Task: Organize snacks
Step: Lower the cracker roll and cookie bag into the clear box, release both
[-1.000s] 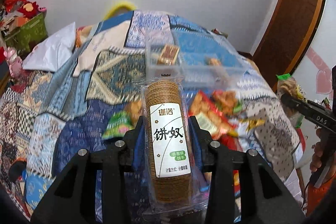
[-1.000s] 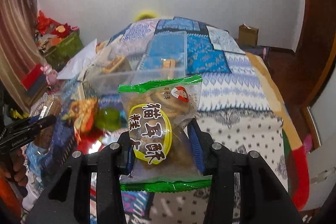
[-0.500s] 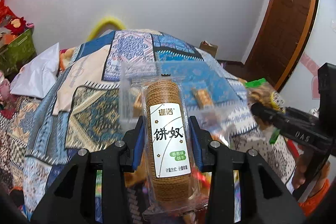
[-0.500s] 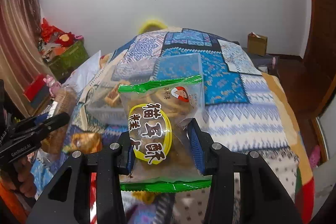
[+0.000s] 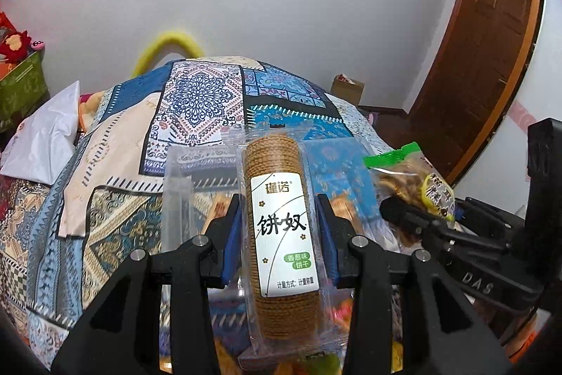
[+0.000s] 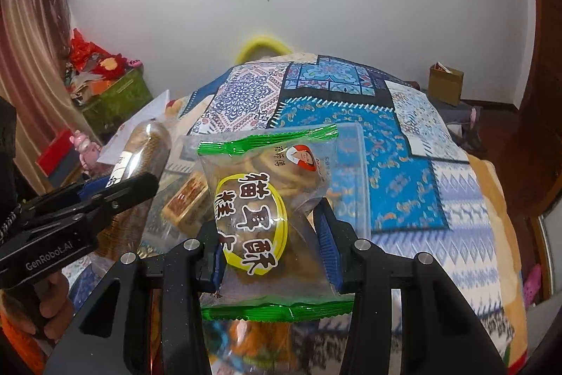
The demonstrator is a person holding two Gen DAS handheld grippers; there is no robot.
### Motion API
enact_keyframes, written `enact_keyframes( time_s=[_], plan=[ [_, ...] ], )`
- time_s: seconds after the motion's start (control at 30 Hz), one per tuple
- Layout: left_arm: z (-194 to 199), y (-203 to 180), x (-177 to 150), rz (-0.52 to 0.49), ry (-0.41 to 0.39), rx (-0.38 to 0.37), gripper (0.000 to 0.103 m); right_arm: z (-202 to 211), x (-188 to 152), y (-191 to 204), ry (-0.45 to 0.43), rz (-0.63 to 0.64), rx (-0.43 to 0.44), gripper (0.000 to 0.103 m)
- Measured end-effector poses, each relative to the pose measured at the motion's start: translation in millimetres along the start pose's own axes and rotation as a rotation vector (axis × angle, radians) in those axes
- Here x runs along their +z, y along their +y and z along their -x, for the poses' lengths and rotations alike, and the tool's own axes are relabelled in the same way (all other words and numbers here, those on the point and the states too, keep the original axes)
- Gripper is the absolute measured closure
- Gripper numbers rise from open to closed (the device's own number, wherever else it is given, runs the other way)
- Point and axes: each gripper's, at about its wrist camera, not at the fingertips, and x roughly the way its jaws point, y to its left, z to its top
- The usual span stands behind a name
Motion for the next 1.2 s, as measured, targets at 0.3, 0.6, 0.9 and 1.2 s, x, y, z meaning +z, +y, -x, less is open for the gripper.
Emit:
enact_keyframes(
  time_s=[0.3,0.6,0.9,1.2],
  plan=[
    [-54.4,-4.4,11.4,-0.012,0.068,0.037,0.064,-39.6,5.0,-5.2,0.08,0.001,-0.038,0.063],
    [-83.3,0.8,2.4,-0.009,0.151,0.042,0.064,-61.6,-4.9,-7.0,0.158,-0.001,-0.038,0.063],
    [-70.4,-0.2,3.9,-0.023,0.147,0.05,0.049,-60.9,-2.3,-6.5,0.179,-0.011,-0.049,0.053],
    [-13.1,2.6,8.7,-0.028,0.073,0.051,0.046,-10.0,2.6,6.3,0.089,0.023,-0.059,0.044]
  ],
)
